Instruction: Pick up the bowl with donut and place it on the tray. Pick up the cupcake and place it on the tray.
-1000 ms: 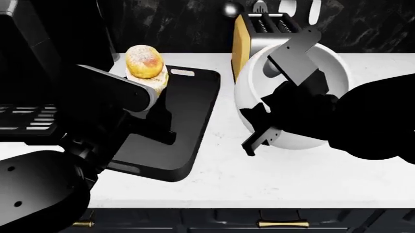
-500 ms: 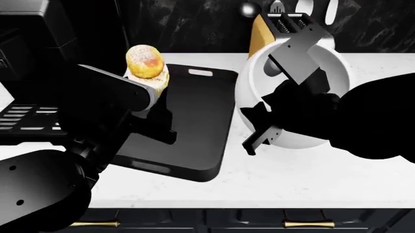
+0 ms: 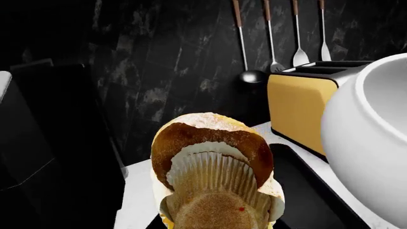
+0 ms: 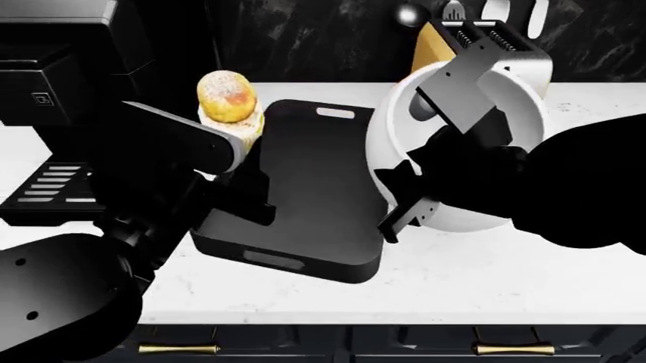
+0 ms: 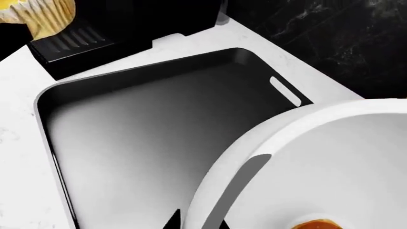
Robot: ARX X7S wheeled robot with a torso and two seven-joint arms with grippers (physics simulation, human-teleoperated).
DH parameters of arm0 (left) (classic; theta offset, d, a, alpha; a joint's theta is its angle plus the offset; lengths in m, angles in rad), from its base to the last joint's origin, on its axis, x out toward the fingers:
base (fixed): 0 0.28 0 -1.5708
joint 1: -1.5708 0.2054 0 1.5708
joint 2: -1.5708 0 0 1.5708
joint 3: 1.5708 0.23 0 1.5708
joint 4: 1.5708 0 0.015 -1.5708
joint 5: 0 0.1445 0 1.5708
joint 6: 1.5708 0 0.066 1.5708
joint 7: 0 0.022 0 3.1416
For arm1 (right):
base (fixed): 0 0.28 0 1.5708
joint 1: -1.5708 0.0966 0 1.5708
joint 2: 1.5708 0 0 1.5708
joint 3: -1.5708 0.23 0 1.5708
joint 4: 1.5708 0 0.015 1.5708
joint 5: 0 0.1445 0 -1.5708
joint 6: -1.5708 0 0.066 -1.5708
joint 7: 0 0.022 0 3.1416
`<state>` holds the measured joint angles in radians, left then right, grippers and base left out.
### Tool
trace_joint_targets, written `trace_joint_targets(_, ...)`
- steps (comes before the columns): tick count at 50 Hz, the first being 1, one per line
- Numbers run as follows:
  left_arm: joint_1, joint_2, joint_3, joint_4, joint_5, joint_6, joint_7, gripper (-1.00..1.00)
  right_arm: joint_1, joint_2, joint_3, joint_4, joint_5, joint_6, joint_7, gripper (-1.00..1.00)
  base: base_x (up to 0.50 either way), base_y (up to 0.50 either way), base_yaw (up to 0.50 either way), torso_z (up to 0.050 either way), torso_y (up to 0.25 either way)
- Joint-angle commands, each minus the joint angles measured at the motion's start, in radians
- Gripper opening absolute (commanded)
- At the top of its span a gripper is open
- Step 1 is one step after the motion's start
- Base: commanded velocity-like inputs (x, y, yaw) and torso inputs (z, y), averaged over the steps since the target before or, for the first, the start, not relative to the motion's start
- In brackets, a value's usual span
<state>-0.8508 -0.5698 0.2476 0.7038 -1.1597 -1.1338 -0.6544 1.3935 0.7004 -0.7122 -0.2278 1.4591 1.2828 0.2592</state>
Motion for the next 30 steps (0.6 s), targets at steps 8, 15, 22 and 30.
trace_joint_targets(8,0.008,-0.006,0.005,-0.004,0.004,0.022,-0.001,-1.00,0.018,-0.009,0.006,0.016,-0.026,-0.017,-0.030,-1.00,0.00,0.05,0.00,0.000,0.000)
trace_joint_targets(15,0.017,-0.008,0.013,0.005,0.009,0.030,0.005,-1.00,0.051,-0.066,-0.025,0.058,-0.093,-0.051,-0.107,-1.00,0.00,0.00,0.00,0.001,0.001)
trace_joint_targets(22,0.037,-0.024,0.008,0.002,0.026,0.049,0.017,-1.00,0.142,-0.172,-0.101,0.180,-0.225,-0.104,-0.244,-1.00,0.00,0.00,0.00,0.000,0.000)
trace_joint_targets(30,0.045,-0.040,-0.003,0.001,0.023,0.057,0.018,-1.00,0.309,-0.424,-0.314,0.644,-0.538,-0.310,-0.545,-1.00,0.00,0.00,0.00,0.000,0.001)
